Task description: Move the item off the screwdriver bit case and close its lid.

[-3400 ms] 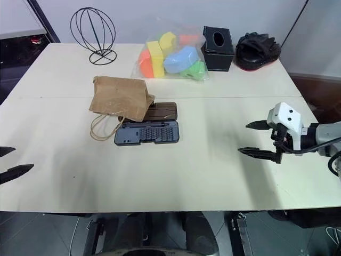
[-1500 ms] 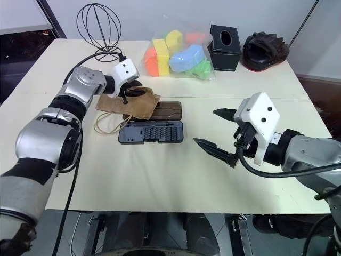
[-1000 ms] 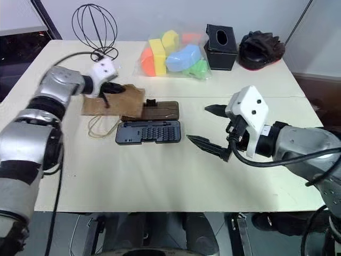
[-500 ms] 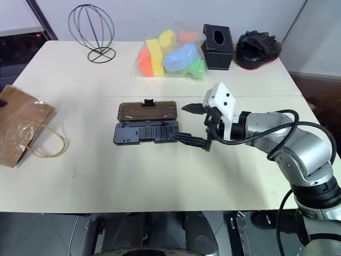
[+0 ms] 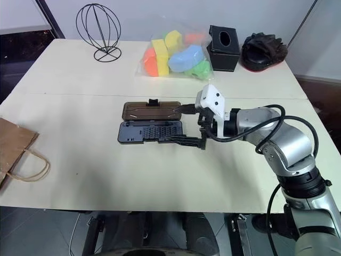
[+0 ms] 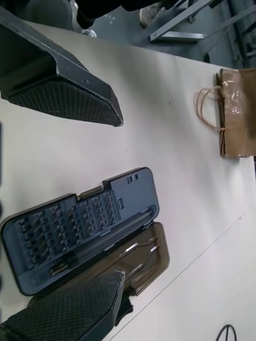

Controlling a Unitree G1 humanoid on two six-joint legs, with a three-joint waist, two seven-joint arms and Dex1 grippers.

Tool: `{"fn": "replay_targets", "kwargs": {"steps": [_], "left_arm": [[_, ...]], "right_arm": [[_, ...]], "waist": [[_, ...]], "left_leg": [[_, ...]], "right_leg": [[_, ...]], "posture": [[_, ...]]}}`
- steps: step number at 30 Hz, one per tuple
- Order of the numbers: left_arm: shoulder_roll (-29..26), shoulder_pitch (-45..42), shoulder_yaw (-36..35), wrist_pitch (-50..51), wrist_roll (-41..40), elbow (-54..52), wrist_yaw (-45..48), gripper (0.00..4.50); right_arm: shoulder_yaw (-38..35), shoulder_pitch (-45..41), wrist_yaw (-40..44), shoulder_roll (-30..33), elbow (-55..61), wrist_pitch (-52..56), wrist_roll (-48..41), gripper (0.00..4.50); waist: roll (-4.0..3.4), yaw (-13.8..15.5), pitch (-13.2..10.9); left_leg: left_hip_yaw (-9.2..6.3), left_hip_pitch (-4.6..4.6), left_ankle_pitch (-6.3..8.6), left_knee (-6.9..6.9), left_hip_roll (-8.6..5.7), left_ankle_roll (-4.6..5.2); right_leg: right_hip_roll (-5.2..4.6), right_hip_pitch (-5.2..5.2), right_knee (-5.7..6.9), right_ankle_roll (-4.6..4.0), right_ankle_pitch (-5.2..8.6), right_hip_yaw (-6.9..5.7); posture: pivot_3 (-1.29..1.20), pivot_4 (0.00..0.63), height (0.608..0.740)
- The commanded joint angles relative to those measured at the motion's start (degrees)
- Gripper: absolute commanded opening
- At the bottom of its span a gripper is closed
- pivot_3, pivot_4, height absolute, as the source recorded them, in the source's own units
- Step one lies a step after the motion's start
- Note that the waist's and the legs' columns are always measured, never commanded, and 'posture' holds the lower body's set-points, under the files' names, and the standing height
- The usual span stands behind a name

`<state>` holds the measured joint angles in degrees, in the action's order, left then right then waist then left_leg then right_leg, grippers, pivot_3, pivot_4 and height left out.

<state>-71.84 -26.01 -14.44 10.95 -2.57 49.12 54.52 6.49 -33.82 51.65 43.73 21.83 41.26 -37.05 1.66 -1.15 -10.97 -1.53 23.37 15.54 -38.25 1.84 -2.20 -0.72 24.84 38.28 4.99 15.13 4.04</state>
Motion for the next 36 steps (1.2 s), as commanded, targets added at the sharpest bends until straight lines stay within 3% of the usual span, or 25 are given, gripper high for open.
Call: {"fn": "replay_targets", "kwargs": {"steps": [1, 8, 11, 15, 19, 23, 30, 36], "left_arm": [[-3.2, 0.9, -6.8, 4.8, -5.7, -9.1, 2.6, 3.42], [-4.3, 4.9, -22.4, 22.0, -24.1, -36.0, 17.1, 3.42], [-2.8, 11.6, -25.7, 29.7, -30.9, -51.5, 22.8, 3.42], [0.7, 24.0, -27.4, 31.3, -31.9, -66.2, 25.8, 3.42], [4.4, 29.4, -26.6, 28.3, -28.3, -68.5, 21.6, 3.42], [6.3, 31.2, -27.2, 26.3, -26.3, -67.4, 18.6, 3.42], [9.2, 33.6, -30.0, 27.5, -26.8, -71.0, 14.3, 3.42], [9.7, 34.6, -31.3, 29.2, -27.9, -73.7, 12.8, 3.42]], "right_arm": [[-0.4, -3.0, 0.8, -0.5, -2.1, -1.2, 2.0, 4.50], [6.1, -14.0, 5.5, -5.1, -16.2, -6.6, 10.8, 4.50], [10.9, -22.4, 7.4, -11.2, -29.8, -12.3, 17.3, 4.50], [15.9, -33.9, 6.9, -21.1, -55.0, -22.2, 27.4, 4.50], [17.6, -41.3, 2.9, -28.8, -78.2, -31.8, 35.3, 4.50], [16.2, -44.1, -0.8, -32.5, -90.2, -37.1, 39.5, 4.50], [12.1, -44.2, -10.4, -36.0, -97.8, -37.9, 43.1, 4.50], [10.4, -43.8, -8.3, -35.8, -98.2, -38.6, 45.5, 4.50]], "waist": [[0.00, 0.0, 0.0], [-0.05, -0.7, 0.0], [-0.16, -1.8, -0.1], [-0.37, -3.3, -0.1], [-0.33, -3.8, -0.1], [-0.33, -3.8, -0.1], [-0.34, -4.6, -0.1], [-0.35, -4.8, -0.1]], "left_leg": [[0.00, 0.00, 0.00, 0.00, 0.00, 0.00], [0.04, -0.01, 0.00, 0.02, 0.01, 0.00], [0.09, -0.03, 0.00, 0.01, 0.00, -0.01], [0.19, -0.19, -0.01, 0.10, 0.01, -0.01], [0.14, -0.15, -0.02, 0.17, 0.05, -0.04], [0.09, -0.09, -0.07, 0.17, -0.01, -0.13], [0.04, -0.08, -0.09, 0.20, -0.02, -0.18], [0.03, -0.08, -0.10, 0.23, -0.02, -0.19]], "right_leg": [[0.00, 0.00, 0.00, 0.00, 0.00, 0.00], [0.03, 0.03, 0.00, -0.02, 0.00, 0.01], [0.01, 0.02, 0.01, -0.01, 0.00, 0.05], [0.05, 0.04, 0.13, -0.03, 0.00, 0.20], [0.13, 0.25, 0.37, -0.20, 0.08, 0.22], [0.05, 0.27, 0.39, -0.21, 0.09, 0.20], [0.00, 0.28, 0.40, -0.21, 0.08, 0.18], [0.02, 0.31, 0.44, -0.21, 0.08, 0.19]], "posture": [[0.00, 0.150, 0.737], [0.00, 0.150, 0.737], [0.00, 0.150, 0.737], [0.00, 0.150, 0.737], [0.00, 0.150, 0.737], [0.00, 0.150, 0.737], [0.00, 0.150, 0.737], [0.00, 0.150, 0.737]]}}
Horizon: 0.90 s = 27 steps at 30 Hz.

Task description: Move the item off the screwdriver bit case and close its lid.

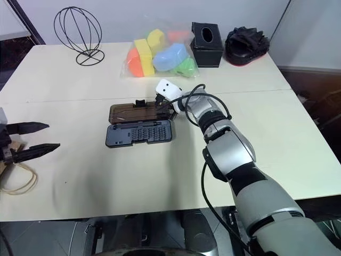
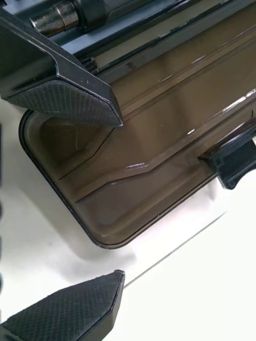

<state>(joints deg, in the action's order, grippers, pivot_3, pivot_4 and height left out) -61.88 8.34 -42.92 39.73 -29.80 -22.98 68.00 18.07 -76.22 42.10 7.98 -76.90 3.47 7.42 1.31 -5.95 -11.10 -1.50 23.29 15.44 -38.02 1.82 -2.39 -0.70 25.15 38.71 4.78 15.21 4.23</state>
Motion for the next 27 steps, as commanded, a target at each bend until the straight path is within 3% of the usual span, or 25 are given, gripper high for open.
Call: {"fn": "replay_targets", "kwargs": {"steps": [1, 6, 17, 20, 27], "left_arm": [[-0.3, 0.3, -2.9, 0.4, -0.7, -1.6, -0.8, 3.42], [-1.8, -2.0, -1.5, 0.8, -1.8, -0.6, -1.5, 3.42], [-3.0, -4.8, 1.4, 0.7, -2.2, 0.4, -2.8, 3.42], [-3.0, -4.9, 1.3, 0.9, -2.2, 0.2, -3.0, 3.46], [-2.7, -4.3, 0.6, 1.2, -2.4, -0.6, -3.4, 3.46]], "right_arm": [[-1.0, -1.1, 1.6, -0.1, 0.6, -1.2, 1.8, 4.50], [0.7, 0.4, 3.6, -0.8, 0.6, -1.8, 6.1, 4.50], [-2.4, -0.1, -1.1, -1.2, -0.6, 3.1, 7.6, 4.50], [-2.1, 0.3, 0.5, -1.1, -0.8, 4.3, 8.4, 3.64], [-1.2, 1.3, 5.6, -1.0, -0.6, 4.4, 10.6, 0.11]], "waist": [[0.00, 0.0, 0.0], [0.02, -0.1, 0.0], [0.02, -0.1, 0.0], [0.01, -0.1, 0.0], [0.04, -0.1, 0.0]], "left_leg": [[-0.01, 0.00, 0.00, 0.00, 0.00, 0.00], [-0.01, -0.02, 0.00, 0.00, -0.01, 0.00], [-0.04, -0.08, -0.05, 0.01, -0.01, -0.09], [-0.04, -0.12, -0.07, 0.01, -0.01, -0.12], [-0.05, -0.20, -0.07, 0.04, -0.02, -0.12]], "right_leg": [[0.00, 0.00, 0.00, 0.00, 0.00, 0.00], [0.01, -0.01, 0.00, 0.00, 0.00, 0.00], [0.02, -0.07, 0.05, -0.01, 0.00, 0.00], [0.02, -0.10, 0.08, -0.01, 0.00, 0.00], [0.02, -0.19, 0.06, -0.01, 0.01, 0.00]], "posture": [[0.00, 0.150, 0.737], [0.00, 0.150, 0.737], [0.00, 0.150, 0.737], [0.00, 0.150, 0.737], [0.00, 0.150, 0.737]]}}
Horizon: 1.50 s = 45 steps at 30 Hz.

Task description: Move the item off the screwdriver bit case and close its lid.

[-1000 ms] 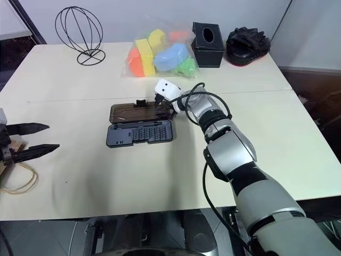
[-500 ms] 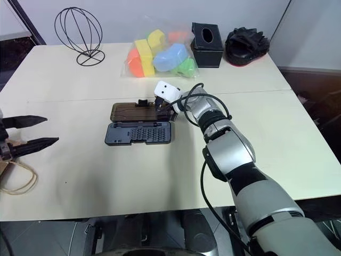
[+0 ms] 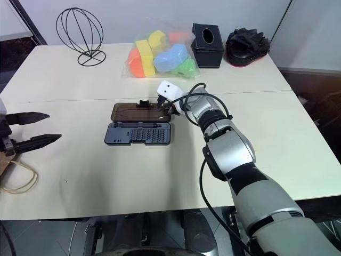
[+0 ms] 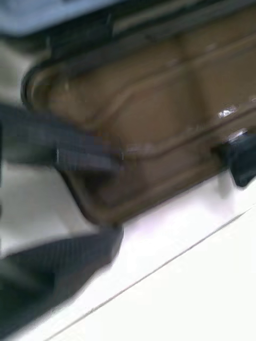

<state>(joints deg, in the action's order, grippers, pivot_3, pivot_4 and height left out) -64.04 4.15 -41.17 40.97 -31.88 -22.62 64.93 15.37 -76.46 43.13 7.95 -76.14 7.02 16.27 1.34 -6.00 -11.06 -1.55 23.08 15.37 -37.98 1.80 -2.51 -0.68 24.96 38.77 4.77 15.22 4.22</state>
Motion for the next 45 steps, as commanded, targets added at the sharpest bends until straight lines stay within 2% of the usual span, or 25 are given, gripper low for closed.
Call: {"fn": "replay_targets", "kwargs": {"steps": [1, 6, 10, 13, 15, 23, 26, 28, 29, 36, 39, 45], "left_arm": [[-0.5, -0.1, -1.1, -0.1, -0.3, -0.8, -0.4, 3.46], [-0.5, -0.4, -0.8, -0.4, -0.2, -0.3, -0.8, 3.46], [-0.3, -0.6, -0.1, -0.9, -0.1, 0.0, -1.0, 3.46], [-0.2, -0.7, 0.2, -1.3, 0.0, 0.5, -1.0, 3.46], [-0.3, -0.8, 0.4, -1.6, 0.1, 0.8, -1.0, 3.46], [-0.6, -1.2, 0.7, -2.2, 0.0, 1.3, -1.2, 3.46], [-0.7, -1.2, 0.3, -2.1, -0.1, 1.2, -1.2, 3.46], [-0.8, -1.2, 0.1, -2.0, -0.2, 1.2, -1.2, 3.46], [-0.8, -1.1, 0.0, -2.0, -0.1, 1.2, -1.2, 3.46], [-0.3, -0.5, 0.0, -1.7, -0.4, 0.9, -1.0, 3.46], [0.4, 0.5, 0.0, -0.2, -2.0, -0.3, -0.5, 3.46], [2.8, 6.0, -1.0, 5.0, -9.9, -7.7, 2.8, 3.46]], "right_arm": [[1.6, 1.7, 4.8, -1.0, -1.3, 0.7, 2.0, 0.11], [2.2, 2.4, 4.0, -0.9, -1.2, -0.5, 3.9, 0.11], [1.3, 2.3, 2.4, -1.0, -1.1, -1.1, 3.8, 0.04], [-0.4, 1.6, 0.9, -1.4, -1.0, -1.0, 2.8, 0.92], [-1.7, 1.0, 0.4, -1.8, -0.9, -1.2, 1.9, 1.89], [-3.0, 0.9, 0.6, -2.6, -1.3, 0.7, 1.5, 1.89], [-3.3, 1.4, 2.1, -2.9, -1.5, 1.9, 1.2, 1.06], [-3.0, 1.7, 4.0, -2.9, -1.5, 2.1, 1.5, 0.18], [-2.6, 1.9, 5.1, -2.9, -1.5, 1.7, 1.9, 0.07], [0.2, 3.4, 10.8, -2.2, -0.2, -6.8, 4.0, 0.07], [1.5, 4.5, 13.0, -0.9, 1.4, -15.7, 4.8, 0.07], [1.4, 8.5, 25.5, 2.9, 7.5, -24.9, 1.6, 0.07]], "waist": [[0.02, 0.0, 0.0], [0.02, -0.3, 0.0], [0.04, -0.7, 0.0], [0.03, -1.0, 0.0], [0.03, -1.0, 0.0], [0.02, -1.1, 0.0], [0.03, -1.1, 0.0], [0.05, -1.1, 0.0], [0.08, -1.1, 0.1], [0.09, -1.4, 0.1], [0.08, -1.5, 0.0], [0.07, -1.3, 0.0]], "left_leg": [[0.00, -0.04, 0.00, 0.02, 0.00, 0.00], [0.03, -0.73, 0.00, 0.39, 0.01, 0.00], [0.01, -0.77, -0.02, 0.55, 0.01, -0.04], [-0.01, -0.77, -0.06, 0.60, 0.01, -0.11], [-0.02, -0.77, -0.08, 0.64, 0.01, -0.14], [-0.02, -0.75, -0.11, 0.72, 0.01, -0.19], [-0.02, -0.75, -0.11, 0.72, 0.00, -0.19], [-0.03, -0.75, -0.11, 0.75, 0.01, -0.19], [-0.02, -0.75, -0.11, 0.77, 0.01, -0.19], [-0.03, -0.80, -0.10, 0.90, 0.04, -0.19], [-0.02, -0.79, -0.10, 0.91, 0.04, -0.19], [-0.02, -0.77, -0.10, 0.95, 0.06, -0.19]], "right_leg": [[0.01, -0.03, 0.00, 0.00, 0.00, 0.00], [0.03, -0.59, -0.23, -0.06, 0.04, 0.02], [0.03, -0.60, -0.28, -0.07, 0.04, 0.02], [0.02, -0.60, -0.29, -0.07, 0.04, 0.02], [0.02, -0.59, -0.29, -0.07, 0.04, 0.02], [0.00, -0.57, -0.35, -0.07, 0.04, 0.01], [0.00, -0.56, -0.36, -0.07, 0.04, 0.01], [0.00, -0.57, -0.39, -0.07, 0.04, 0.01], [0.01, -0.57, -0.44, -0.07, 0.04, 0.01], [0.06, -0.55, -0.46, -0.11, 0.06, 0.01], [0.05, -0.55, -0.49, -0.11, 0.06, 0.02], [0.03, -0.56, -0.56, -0.10, 0.06, 0.03]], "posture": [[0.00, 0.150, 0.737], [0.00, 0.150, 0.737], [0.00, 0.150, 0.737], [0.00, 0.150, 0.737], [0.00, 0.150, 0.737], [0.00, 0.150, 0.737], [0.00, 0.150, 0.737], [0.00, 0.150, 0.737], [0.00, 0.150, 0.737], [0.00, 0.150, 0.737], [0.00, 0.150, 0.737], [0.00, 0.150, 0.737]]}}
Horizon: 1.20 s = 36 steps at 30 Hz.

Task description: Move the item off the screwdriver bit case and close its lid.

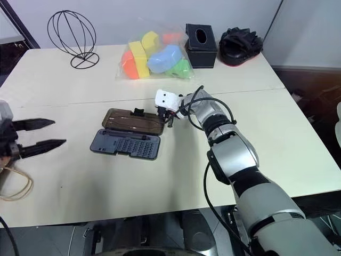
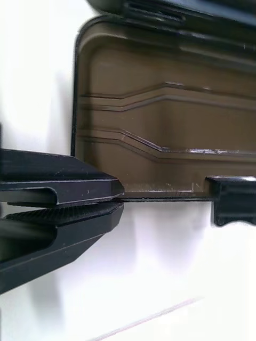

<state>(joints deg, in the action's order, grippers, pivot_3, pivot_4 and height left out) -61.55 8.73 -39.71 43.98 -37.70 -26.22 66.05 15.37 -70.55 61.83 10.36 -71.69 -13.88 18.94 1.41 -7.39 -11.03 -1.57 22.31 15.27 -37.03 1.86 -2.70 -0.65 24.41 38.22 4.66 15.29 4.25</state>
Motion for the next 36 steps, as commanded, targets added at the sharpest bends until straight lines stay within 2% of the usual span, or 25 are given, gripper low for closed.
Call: {"fn": "replay_targets", "kwargs": {"steps": [1, 6, 11, 13, 16, 18, 20, 27, 31, 36], "left_arm": [[0.3, 2.4, -2.6, 3.4, -6.1, -5.6, 2.6, 3.46], [-0.6, 6.9, -1.5, 5.1, -10.4, -10.7, 6.3, 3.46], [-2.6, 7.2, 0.8, 2.4, -7.7, -8.4, 8.4, 3.46], [-3.4, 4.5, 1.5, 1.8, -7.4, -5.2, 7.4, 3.46], [-4.8, 0.7, 2.6, 0.6, -6.4, -1.1, 7.0, 3.46], [-5.0, -0.1, 3.0, 0.1, -5.8, 0.0, 7.2, 3.46], [-5.1, -0.5, 3.1, -0.3, -5.4, 0.7, 7.5, 3.46], [-5.1, -1.2, 2.4, -1.6, -3.9, 2.3, 7.1, 3.46], [-5.0, -0.9, 2.2, -2.1, -3.2, 2.4, 7.4, 3.46], [-4.8, -1.1, 2.3, -2.5, -2.5, 2.5, 7.3, 3.46]], "right_arm": [[1.5, 4.0, 8.7, 1.4, 5.4, -4.8, -1.7, 0.07], [2.1, 12.5, 15.0, 5.1, 21.7, -3.6, -5.7, 0.07], [3.0, 19.9, 15.5, 7.5, 37.7, 2.9, -8.0, 0.07], [2.4, 19.3, 13.0, 6.9, 38.6, 6.8, -7.9, 0.07], [-0.9, 13.1, 8.2, 4.6, 34.0, 18.6, -9.6, 0.07], [-1.5, 10.4, 6.5, 4.0, 32.5, 24.5, -10.0, 0.60], [-1.1, 9.4, 6.8, 3.9, 32.7, 29.2, -10.6, 1.32], [0.9, 10.9, 8.8, 3.8, 39.0, 40.0, -12.8, 1.32], [2.2, 14.3, 9.7, 4.3, 47.6, 47.9, -14.6, 1.32], [5.2, 18.9, 7.7, 4.5, 54.8, 52.1, -15.0, 1.32]], "waist": [[0.01, 0.1, 0.0], [-0.02, 0.4, 0.0], [-0.04, 0.6, 0.0], [-0.05, 0.6, 0.0], [-0.08, 0.5, -0.1], [-0.14, 0.5, -0.1], [-0.13, 0.5, -0.1], [-0.13, 1.3, -0.1], [-0.14, 1.7, -0.1], [-0.12, 1.9, -0.1]], "left_leg": [[-0.01, 0.03, 0.00, 0.00, 0.01, 0.00], [-0.11, 0.03, 0.00, -0.02, 0.00, 0.00], [-0.10, 0.00, 0.00, -0.05, -0.02, -0.01], [-0.07, -0.01, 0.00, -0.06, -0.02, -0.01], [-0.08, -0.02, -0.03, -0.08, -0.02, -0.04], [-0.05, 0.00, -0.07, -0.11, -0.02, -0.10], [-0.06, 0.02, -0.07, -0.10, -0.03, -0.11], [-0.04, 0.17, -0.07, -0.05, -0.03, -0.11], [-0.04, 0.16, -0.07, -0.05, -0.02, -0.11], [-0.02, 0.16, -0.07, -0.06, -0.02, -0.11]], "right_leg": [[-0.01, 0.00, -0.01, 0.00, 0.00, 0.00], [-0.07, -0.01, -0.02, 0.01, 0.00, -0.01], [-0.01, -0.06, -0.01, -0.01, 0.01, -0.08], [0.01, -0.06, -0.01, -0.01, 0.01, -0.06], [0.08, -0.02, 0.04, -0.05, -0.01, -0.07], [0.07, 0.02, 0.06, -0.07, -0.03, -0.06], [0.04, 0.03, 0.06, -0.07, -0.03, -0.07], [-0.02, 0.09, -0.08, -0.05, -0.02, -0.11], [0.02, 0.13, -0.04, -0.05, -0.03, -0.11], [0.01, 0.12, -0.05, -0.05, -0.02, -0.11]], "posture": [[0.00, 0.150, 0.737], [0.00, 0.150, 0.737], [0.00, 0.150, 0.737], [0.00, 0.150, 0.737], [0.00, 0.150, 0.737], [0.00, 0.150, 0.737], [0.00, 0.150, 0.737], [0.00, 0.150, 0.737], [0.00, 0.150, 0.737], [0.00, 0.150, 0.737]]}}
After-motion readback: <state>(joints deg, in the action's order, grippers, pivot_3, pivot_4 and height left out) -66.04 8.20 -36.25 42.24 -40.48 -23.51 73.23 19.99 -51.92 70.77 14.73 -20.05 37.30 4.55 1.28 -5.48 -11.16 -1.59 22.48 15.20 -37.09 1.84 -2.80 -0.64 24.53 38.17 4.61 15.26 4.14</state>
